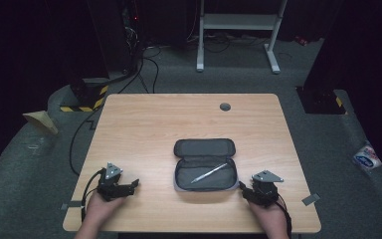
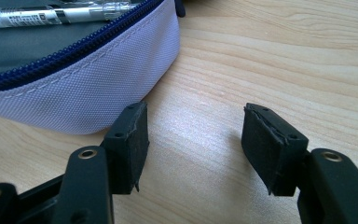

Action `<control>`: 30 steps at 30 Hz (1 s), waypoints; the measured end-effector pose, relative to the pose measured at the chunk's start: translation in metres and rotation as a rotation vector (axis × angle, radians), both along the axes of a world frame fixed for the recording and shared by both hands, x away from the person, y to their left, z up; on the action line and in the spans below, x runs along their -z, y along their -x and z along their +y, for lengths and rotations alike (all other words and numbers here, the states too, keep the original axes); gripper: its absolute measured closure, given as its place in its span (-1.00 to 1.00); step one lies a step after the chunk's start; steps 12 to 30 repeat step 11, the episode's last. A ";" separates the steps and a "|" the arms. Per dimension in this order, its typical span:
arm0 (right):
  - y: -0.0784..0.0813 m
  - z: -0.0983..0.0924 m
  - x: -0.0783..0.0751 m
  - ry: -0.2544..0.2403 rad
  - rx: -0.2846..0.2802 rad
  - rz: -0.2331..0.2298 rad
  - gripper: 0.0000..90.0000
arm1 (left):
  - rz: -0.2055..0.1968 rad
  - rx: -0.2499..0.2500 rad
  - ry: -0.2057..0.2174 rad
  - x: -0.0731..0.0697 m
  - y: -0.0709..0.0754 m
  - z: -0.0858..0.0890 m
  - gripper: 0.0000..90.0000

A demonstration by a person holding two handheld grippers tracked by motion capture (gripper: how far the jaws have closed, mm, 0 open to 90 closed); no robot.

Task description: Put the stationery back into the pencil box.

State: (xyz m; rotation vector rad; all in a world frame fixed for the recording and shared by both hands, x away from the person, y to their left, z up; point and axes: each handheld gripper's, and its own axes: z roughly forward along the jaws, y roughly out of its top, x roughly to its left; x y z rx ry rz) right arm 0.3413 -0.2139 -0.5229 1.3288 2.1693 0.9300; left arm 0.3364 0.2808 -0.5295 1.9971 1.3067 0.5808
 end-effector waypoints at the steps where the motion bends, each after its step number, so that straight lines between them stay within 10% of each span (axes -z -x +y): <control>1: 0.000 0.000 0.000 -0.001 0.001 -0.001 -0.10 | 0.001 0.002 -0.005 0.000 0.001 0.000 -0.66; 30: -0.002 0.001 0.000 -0.003 0.018 0.000 -0.10 | 0.003 0.013 -0.001 0.000 0.001 -0.001 -0.66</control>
